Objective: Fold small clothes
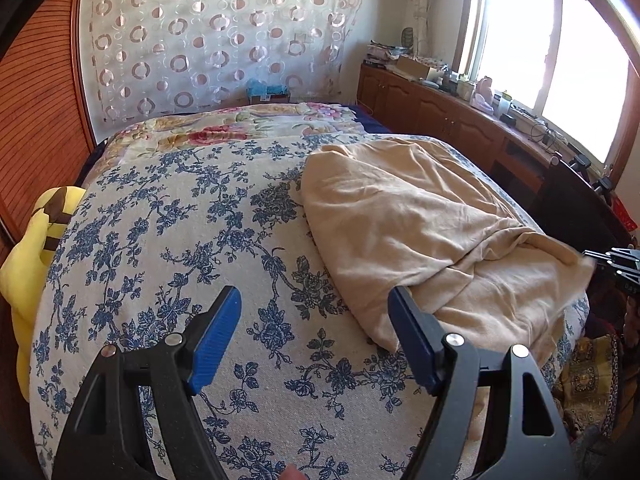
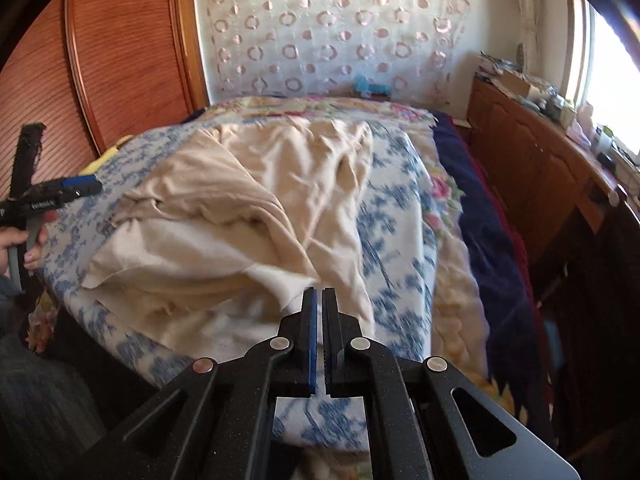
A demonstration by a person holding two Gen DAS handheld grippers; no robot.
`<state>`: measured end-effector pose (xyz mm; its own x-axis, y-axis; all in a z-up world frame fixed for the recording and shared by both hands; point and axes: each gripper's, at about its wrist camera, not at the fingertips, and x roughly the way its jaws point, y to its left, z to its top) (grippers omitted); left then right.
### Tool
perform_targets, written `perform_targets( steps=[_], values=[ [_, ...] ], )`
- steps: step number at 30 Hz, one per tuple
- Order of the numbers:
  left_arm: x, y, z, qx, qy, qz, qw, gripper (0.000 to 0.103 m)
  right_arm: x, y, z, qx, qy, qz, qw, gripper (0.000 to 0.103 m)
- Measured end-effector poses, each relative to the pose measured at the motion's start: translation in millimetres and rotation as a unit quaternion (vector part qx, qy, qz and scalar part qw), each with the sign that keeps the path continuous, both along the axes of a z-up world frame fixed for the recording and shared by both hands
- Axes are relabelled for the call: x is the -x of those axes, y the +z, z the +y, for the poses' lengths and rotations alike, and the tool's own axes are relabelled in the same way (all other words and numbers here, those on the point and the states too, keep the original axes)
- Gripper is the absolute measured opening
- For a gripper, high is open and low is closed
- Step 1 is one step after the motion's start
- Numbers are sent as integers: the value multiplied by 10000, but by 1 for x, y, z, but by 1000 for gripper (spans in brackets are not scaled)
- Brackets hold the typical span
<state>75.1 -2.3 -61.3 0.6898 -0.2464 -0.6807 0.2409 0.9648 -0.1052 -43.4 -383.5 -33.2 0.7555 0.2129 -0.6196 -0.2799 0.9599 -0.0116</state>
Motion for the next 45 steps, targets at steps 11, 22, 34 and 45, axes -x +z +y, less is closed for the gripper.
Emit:
perform_targets(
  steps=[11,22,34,45],
  values=[
    [7,13,15,-4,268,-208,9994,77,-26,35,84,-201,1041,-536,9929,46],
    [12,21,37,-4,496,-336,9982,77,-90,22,194,-41,2118,-13,9773,59],
    [13,18,53,104,679,-318,9971,77,-124,-2,259,407,2627,496,9627,59],
    [11,11,64,207,762,-227,9966,77,-119,-26,291,1257,2724,423,9530,63]
  ],
)
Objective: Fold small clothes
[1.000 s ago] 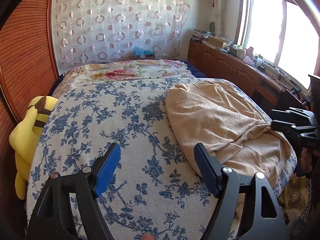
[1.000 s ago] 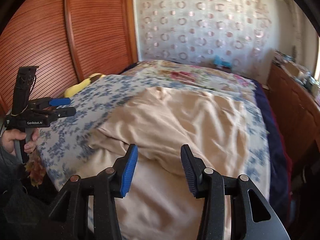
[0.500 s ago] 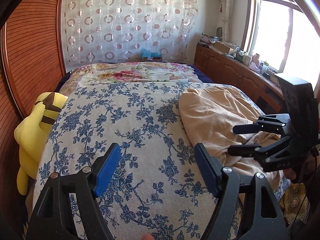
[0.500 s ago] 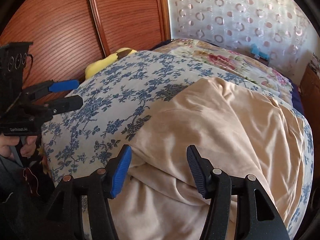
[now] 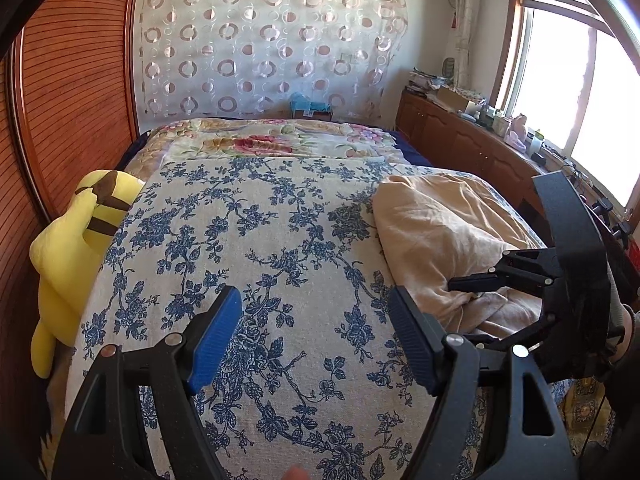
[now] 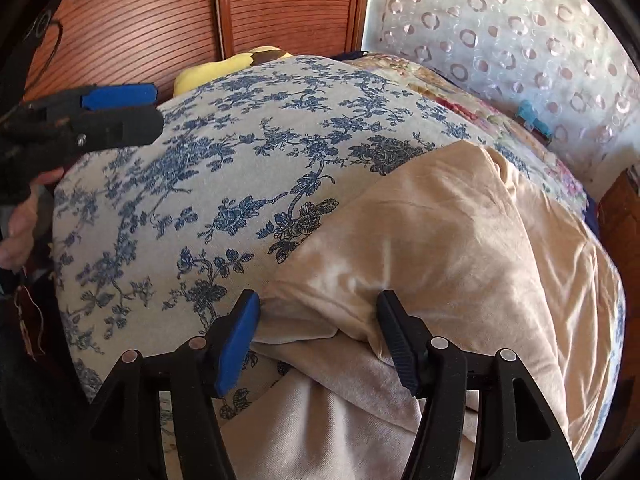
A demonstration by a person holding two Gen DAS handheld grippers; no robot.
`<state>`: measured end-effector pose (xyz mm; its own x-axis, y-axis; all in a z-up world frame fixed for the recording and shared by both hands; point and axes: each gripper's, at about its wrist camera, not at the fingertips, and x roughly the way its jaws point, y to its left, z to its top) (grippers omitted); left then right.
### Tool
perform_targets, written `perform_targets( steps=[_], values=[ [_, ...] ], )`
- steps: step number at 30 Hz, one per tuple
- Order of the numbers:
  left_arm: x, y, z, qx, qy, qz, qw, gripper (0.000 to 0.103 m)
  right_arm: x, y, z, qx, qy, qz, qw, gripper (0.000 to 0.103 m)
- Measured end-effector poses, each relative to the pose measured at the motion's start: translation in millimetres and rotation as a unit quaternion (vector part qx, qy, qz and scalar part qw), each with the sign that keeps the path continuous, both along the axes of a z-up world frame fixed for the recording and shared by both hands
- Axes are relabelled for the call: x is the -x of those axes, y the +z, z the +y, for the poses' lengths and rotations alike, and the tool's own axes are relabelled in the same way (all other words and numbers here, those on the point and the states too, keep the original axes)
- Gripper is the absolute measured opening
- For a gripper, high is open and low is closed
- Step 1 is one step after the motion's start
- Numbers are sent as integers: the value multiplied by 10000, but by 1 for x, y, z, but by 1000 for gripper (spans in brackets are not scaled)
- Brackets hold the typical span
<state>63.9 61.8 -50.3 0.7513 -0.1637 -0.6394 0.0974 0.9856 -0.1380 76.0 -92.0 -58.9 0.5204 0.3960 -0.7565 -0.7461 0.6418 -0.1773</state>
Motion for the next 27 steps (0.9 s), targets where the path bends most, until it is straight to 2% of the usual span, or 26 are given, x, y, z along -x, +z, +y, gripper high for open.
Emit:
perform_targets(
  steps=[1,2,4,6,10,16,19,24,27],
  values=[
    [0,0,0,-3,-2,5,10000,77,0,0,0,-15,10,5,10000,58],
    [0,-1,-1,-3,-7,11,10000,77,-1,1,0,-13,-26,-72,10000,38],
    [0,-1,-2,3,-17,17,10000,77,-4,7,-7,-41,-153,-144,9998,8],
    [1,-1,-3,10,-32,15,10000,77,-8,19,-22,-425,-204,3,9989,8],
    [0,-6,-5,20,-104,89,9999,77,-25,57,-61,-817,-702,-351,9936,8],
    [-2,-11,-10,44,-154,142,9998,77,-77,103,-125,-841,-1704,-954,9771,8],
    [-2,-13,-13,26,-186,163,9997,77,-103,107,-146,-743,-2165,-971,9686,8],
    [-2,-15,-16,-9,-224,205,9995,77,-140,96,-160,-507,-2827,-890,9537,8],
    [-3,-17,-18,-17,-244,243,9994,77,-158,85,-167,-487,-3284,-642,9411,8]
  ],
)
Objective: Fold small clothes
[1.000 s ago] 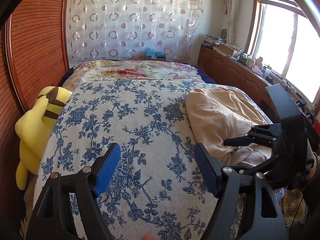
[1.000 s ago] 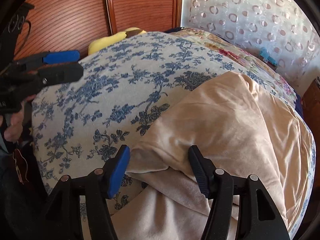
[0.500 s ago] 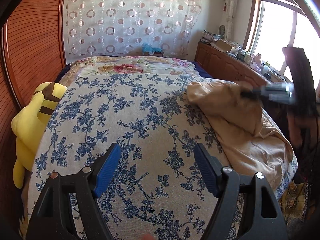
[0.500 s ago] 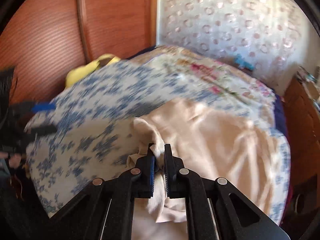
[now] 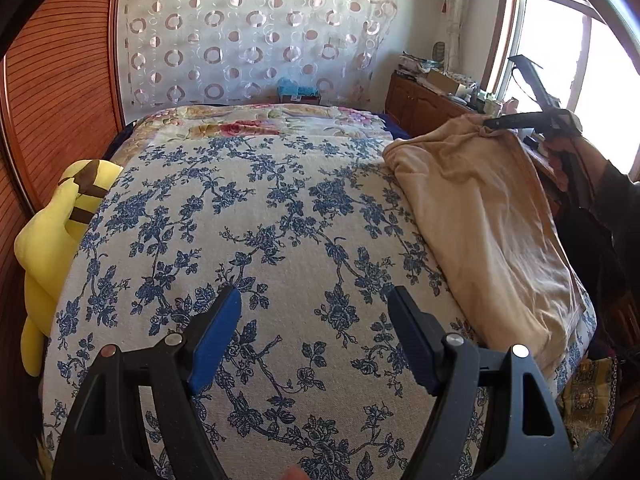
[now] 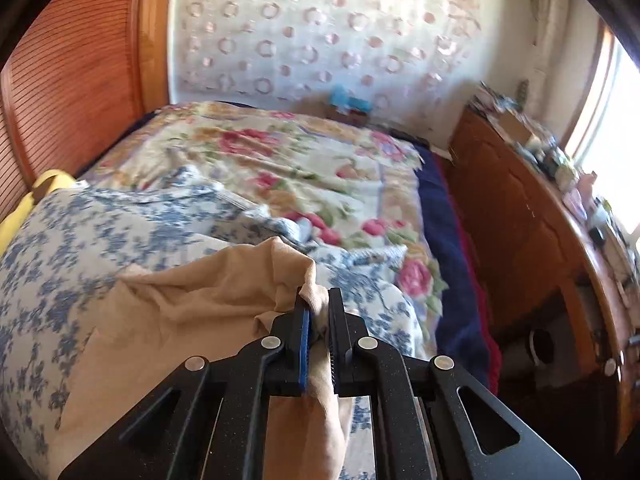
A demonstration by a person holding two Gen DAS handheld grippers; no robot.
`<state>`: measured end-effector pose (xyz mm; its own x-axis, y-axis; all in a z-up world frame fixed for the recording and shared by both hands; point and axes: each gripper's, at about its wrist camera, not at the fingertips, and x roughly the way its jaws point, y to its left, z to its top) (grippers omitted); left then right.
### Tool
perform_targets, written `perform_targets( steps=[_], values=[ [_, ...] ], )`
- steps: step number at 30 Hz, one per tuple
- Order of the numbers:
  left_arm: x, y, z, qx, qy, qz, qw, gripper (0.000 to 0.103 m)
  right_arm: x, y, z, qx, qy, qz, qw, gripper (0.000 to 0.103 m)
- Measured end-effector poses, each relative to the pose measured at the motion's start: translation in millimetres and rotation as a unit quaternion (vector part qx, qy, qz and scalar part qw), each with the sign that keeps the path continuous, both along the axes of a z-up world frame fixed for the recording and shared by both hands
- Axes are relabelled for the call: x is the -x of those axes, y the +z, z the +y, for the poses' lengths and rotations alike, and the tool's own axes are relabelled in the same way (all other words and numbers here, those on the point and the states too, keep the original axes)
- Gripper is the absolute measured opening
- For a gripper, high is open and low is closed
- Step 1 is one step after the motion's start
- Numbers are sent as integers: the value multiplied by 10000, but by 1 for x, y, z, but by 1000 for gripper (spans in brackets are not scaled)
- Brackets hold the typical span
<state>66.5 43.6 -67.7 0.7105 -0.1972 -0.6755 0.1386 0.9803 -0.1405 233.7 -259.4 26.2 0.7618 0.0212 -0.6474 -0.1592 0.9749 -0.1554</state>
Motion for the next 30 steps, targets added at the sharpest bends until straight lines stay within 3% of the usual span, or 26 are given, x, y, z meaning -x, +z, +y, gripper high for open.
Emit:
perform_targets(
  steps=[4,8,14,21,25,30],
  values=[
    [0,-1,-4,-41,-48,20,10000,77,-8,-1,-10,-166,-540,-22,9984,43],
    [-2,0,-10,-52,-91,28,9999,77,8,2,-6,-390,-255,-16,9989,43],
    [-1,6,-18,-57,-177,-27,9998,77,85,-5,-29,-503,415,-220,9976,43],
    [-3,5,-39,-115,-408,-7,9991,77,191,-64,-66,-626,739,75,9953,43],
    [-5,2,-53,-109,-567,69,9983,77,223,-94,-85,-817,693,343,9937,43],
    [-6,-2,-66,-161,-688,154,9974,77,248,-106,-94,-997,673,477,9916,43]
  ],
)
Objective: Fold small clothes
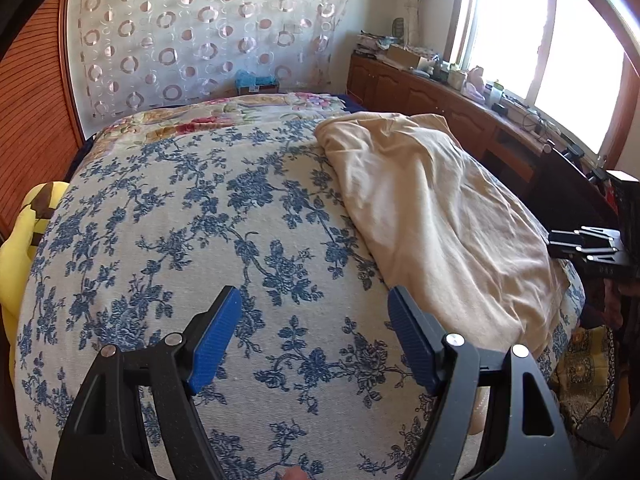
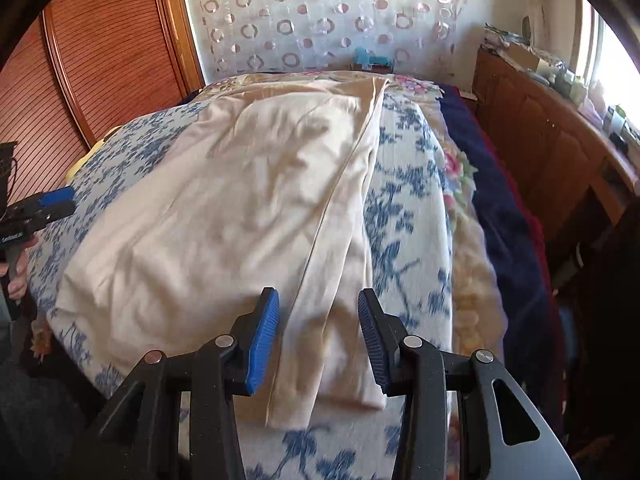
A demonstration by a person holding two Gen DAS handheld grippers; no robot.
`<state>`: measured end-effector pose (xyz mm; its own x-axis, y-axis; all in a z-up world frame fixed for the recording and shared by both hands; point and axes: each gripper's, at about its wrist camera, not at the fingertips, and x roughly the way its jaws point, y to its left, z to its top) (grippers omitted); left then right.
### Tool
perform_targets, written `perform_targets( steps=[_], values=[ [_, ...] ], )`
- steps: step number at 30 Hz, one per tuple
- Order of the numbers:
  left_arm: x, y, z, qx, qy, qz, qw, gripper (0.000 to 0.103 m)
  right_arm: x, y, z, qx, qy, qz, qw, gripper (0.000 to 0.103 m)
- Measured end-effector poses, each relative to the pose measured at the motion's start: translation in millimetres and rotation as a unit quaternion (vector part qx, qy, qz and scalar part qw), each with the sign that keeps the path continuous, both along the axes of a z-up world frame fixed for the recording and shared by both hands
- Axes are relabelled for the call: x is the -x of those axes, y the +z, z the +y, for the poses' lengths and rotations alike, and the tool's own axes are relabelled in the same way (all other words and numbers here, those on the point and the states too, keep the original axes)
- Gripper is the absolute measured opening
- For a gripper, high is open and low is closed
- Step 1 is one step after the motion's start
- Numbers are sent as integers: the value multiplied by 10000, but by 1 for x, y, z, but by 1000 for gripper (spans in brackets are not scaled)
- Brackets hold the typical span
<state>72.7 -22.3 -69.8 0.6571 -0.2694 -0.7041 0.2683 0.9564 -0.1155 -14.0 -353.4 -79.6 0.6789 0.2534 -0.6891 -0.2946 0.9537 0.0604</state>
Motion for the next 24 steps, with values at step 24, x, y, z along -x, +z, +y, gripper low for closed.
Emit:
perform_targets(
  steps=[24],
  values=[
    [16,-8,-36,248,-577,301,9976,77,19,0,-4,-73,-282,-244,9993,18]
  ],
)
